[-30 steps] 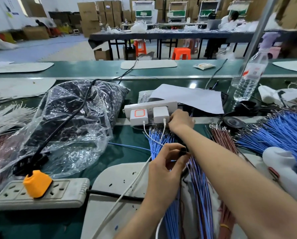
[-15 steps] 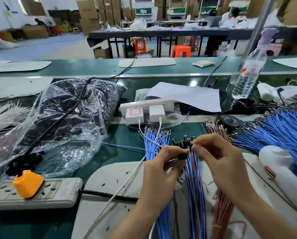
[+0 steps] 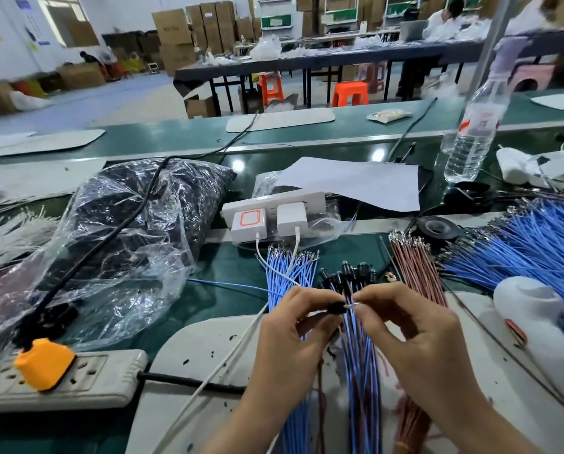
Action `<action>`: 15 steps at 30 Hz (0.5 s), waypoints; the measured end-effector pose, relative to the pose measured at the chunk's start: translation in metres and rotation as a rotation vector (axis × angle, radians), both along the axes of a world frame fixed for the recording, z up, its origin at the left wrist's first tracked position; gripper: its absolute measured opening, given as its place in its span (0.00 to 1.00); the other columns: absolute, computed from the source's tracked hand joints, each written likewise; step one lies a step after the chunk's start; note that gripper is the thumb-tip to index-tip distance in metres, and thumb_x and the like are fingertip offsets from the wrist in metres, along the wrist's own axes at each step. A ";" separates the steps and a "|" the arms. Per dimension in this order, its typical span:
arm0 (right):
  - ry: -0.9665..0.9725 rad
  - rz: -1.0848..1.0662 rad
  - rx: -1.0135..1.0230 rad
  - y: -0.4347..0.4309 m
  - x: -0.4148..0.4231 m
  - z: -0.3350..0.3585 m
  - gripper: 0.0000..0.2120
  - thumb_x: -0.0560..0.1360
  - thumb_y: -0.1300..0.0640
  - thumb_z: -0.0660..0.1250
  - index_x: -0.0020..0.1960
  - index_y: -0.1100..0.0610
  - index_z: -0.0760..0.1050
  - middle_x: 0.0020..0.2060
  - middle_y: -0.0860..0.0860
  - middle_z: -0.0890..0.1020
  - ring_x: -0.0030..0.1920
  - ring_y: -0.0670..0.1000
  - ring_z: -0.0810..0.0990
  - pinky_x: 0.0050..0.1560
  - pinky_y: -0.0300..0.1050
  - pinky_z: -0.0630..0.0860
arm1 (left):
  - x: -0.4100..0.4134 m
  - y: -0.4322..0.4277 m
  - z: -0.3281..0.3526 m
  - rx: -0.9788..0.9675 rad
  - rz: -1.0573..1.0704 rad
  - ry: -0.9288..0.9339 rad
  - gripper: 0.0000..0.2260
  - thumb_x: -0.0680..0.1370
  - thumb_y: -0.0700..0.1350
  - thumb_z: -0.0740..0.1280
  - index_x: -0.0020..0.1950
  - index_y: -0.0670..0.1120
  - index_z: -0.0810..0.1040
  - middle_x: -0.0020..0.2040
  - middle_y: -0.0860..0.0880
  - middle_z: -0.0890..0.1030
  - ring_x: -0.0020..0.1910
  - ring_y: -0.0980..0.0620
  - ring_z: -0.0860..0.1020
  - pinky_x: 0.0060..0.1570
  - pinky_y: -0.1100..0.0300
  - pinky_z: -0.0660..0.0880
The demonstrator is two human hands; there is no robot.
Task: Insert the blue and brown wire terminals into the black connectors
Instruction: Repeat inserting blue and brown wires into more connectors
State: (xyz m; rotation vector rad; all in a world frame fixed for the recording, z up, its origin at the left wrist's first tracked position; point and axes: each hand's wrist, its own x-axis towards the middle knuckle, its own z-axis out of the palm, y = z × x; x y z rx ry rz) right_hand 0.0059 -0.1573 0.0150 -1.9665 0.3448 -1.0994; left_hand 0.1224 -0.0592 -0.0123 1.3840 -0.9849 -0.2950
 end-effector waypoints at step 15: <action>0.176 0.198 0.345 -0.019 -0.003 0.007 0.08 0.71 0.67 0.70 0.39 0.56 0.82 0.29 0.55 0.82 0.26 0.47 0.78 0.31 0.35 0.75 | -0.006 0.004 0.009 0.176 0.107 -0.252 0.10 0.71 0.51 0.72 0.50 0.64 0.79 0.47 0.65 0.82 0.46 0.61 0.79 0.51 0.52 0.75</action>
